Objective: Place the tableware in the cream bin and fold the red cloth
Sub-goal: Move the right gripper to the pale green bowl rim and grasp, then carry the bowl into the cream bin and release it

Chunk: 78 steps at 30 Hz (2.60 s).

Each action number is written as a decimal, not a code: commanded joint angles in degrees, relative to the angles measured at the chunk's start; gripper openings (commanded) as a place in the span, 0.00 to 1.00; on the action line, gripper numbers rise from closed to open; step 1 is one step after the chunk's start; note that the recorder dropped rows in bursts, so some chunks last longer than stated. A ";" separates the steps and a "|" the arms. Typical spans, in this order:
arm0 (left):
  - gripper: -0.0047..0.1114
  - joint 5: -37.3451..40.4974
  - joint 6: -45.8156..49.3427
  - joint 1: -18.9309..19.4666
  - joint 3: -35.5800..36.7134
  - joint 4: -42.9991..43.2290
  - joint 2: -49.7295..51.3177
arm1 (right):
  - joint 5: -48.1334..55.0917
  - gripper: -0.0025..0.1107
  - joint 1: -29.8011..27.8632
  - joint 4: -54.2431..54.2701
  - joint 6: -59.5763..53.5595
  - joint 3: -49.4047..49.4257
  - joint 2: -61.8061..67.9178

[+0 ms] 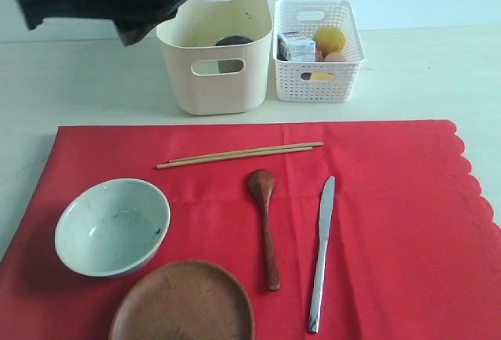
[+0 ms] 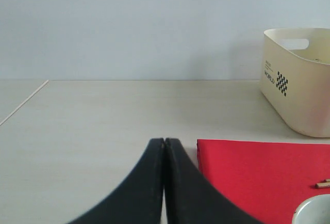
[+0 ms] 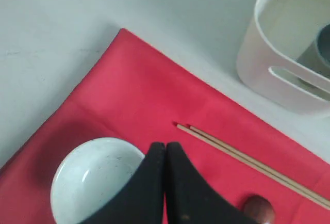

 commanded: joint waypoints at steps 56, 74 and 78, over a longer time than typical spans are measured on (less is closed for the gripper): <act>0.06 0.02 0.06 -0.39 0.01 -0.58 -0.30 | -10.81 0.02 -1.26 -3.97 7.80 9.15 3.41; 0.06 0.02 0.06 -0.39 0.01 -0.58 -0.30 | -37.62 0.02 -24.19 -6.06 12.77 5.19 7.17; 0.06 0.02 0.06 -0.39 0.01 -0.58 -0.30 | -36.00 0.05 -24.19 -6.06 17.22 5.19 9.67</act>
